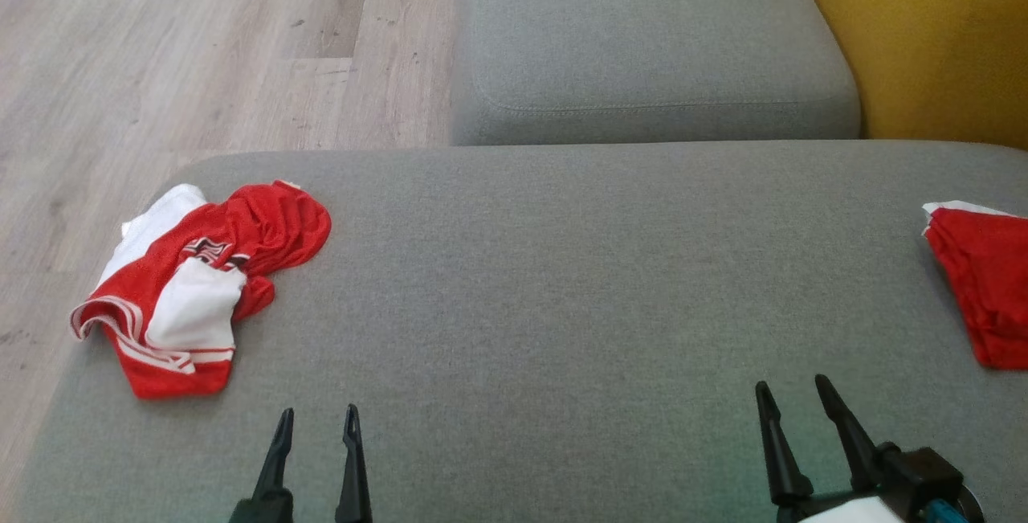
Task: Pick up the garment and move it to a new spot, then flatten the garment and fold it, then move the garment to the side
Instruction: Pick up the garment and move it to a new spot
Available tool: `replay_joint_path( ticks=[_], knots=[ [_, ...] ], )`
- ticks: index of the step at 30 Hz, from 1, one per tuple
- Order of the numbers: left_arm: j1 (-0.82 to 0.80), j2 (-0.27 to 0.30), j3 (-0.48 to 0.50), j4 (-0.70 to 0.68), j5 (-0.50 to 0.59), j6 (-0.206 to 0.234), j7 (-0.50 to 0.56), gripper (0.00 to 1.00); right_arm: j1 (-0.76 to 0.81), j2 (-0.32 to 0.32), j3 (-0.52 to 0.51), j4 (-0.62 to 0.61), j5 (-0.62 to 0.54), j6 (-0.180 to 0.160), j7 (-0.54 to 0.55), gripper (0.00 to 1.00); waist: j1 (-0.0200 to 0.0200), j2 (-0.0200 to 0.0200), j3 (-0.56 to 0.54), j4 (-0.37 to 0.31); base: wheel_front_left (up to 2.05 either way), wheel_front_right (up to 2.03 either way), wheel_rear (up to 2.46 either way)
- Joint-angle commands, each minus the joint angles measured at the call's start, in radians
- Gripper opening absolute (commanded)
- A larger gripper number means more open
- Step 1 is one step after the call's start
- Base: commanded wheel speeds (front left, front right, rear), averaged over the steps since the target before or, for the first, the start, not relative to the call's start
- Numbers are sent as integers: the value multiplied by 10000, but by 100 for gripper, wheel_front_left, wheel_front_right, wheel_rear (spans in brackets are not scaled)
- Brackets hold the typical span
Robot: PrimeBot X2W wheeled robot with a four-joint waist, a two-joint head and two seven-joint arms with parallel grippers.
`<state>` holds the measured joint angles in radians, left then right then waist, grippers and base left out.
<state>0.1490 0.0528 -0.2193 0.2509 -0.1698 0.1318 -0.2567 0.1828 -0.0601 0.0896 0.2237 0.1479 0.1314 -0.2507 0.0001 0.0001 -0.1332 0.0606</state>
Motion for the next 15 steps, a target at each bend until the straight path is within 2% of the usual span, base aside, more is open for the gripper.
replay_joint_path(
  ticks=[1,7,15],
  knots=[
    [-422,-25,413,-301,80,-22,-51,100,-275,-19,153,-260,-33,-7,-110,100,-1,-1,3,13,0,0,0],
    [-499,-25,446,-305,153,2,-51,100,-189,38,-167,-207,-24,-7,-110,100,-1,-1,61,406,0,0,0],
    [-673,-25,705,-400,180,46,-51,100,-431,86,-121,-310,-19,-7,-110,100,-1,-1,484,2062,0,0,0]
  ],
)
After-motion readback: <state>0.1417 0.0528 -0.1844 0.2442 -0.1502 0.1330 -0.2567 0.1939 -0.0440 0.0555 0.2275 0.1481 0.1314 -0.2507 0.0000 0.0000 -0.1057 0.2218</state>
